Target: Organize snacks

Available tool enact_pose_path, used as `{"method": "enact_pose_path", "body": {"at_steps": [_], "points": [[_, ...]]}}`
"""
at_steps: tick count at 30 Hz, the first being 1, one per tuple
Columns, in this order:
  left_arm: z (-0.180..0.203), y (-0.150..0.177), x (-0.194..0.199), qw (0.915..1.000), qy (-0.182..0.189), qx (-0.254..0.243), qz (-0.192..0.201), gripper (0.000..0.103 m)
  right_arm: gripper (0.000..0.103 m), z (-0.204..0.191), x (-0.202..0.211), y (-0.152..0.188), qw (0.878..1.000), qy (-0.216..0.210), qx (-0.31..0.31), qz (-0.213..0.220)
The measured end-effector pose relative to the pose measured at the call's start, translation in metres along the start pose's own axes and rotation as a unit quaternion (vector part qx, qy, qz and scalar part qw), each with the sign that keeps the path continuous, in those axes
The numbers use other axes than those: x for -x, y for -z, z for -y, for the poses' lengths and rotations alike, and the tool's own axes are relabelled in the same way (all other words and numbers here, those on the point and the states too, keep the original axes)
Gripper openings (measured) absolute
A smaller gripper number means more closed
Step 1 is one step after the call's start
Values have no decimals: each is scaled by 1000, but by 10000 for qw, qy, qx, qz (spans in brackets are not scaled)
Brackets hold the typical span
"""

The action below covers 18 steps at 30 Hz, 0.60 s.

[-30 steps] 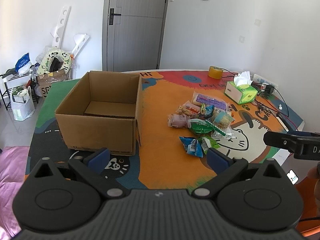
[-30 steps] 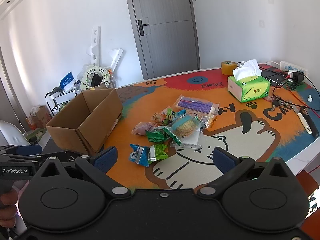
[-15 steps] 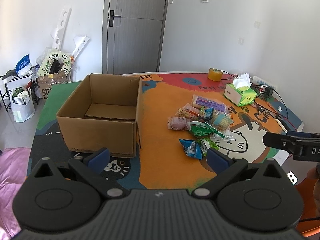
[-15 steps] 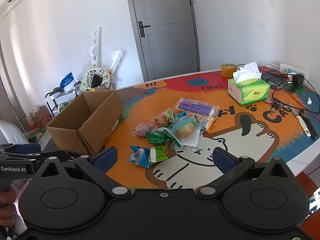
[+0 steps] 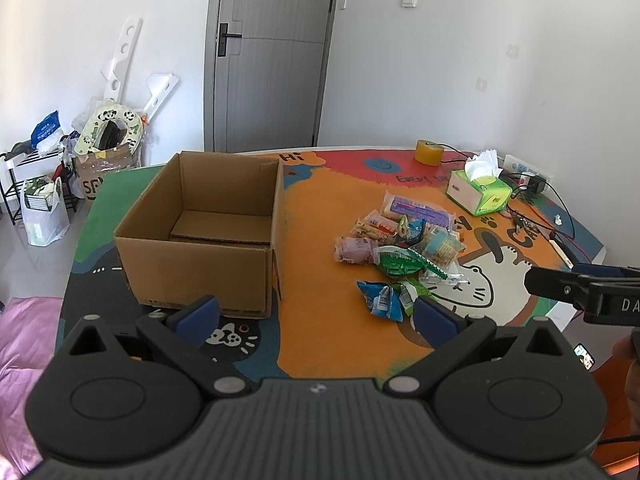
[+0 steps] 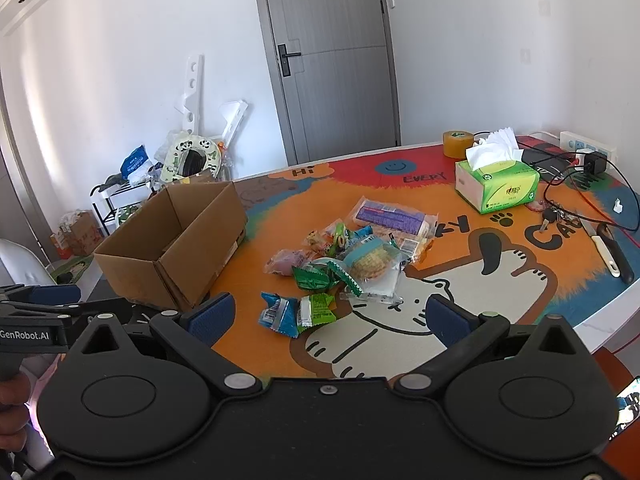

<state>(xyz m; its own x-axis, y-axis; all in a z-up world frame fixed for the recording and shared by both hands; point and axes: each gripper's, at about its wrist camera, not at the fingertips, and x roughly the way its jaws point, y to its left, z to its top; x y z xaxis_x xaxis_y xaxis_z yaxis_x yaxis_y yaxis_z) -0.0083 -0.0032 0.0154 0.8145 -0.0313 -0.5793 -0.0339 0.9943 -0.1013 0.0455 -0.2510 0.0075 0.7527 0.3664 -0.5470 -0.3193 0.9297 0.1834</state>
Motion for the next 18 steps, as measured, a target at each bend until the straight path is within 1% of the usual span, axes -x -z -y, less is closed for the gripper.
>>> {"method": "enact_pose_path", "body": {"at_steps": [9, 11, 14, 18], "points": [[1, 1, 0, 10000, 54, 36, 63, 102, 103, 0, -2, 1, 10000, -12, 19, 7], [3, 1, -2, 9999, 106, 27, 80, 102, 103, 2, -3, 3, 10000, -30, 5, 41], [7, 0, -7, 9997, 190, 10, 128, 102, 103, 5, -5, 5, 9998, -182, -19, 81], [12, 2, -18, 9995, 268, 48, 148, 102, 103, 13, -14, 9, 9998, -169, -52, 73]]}}
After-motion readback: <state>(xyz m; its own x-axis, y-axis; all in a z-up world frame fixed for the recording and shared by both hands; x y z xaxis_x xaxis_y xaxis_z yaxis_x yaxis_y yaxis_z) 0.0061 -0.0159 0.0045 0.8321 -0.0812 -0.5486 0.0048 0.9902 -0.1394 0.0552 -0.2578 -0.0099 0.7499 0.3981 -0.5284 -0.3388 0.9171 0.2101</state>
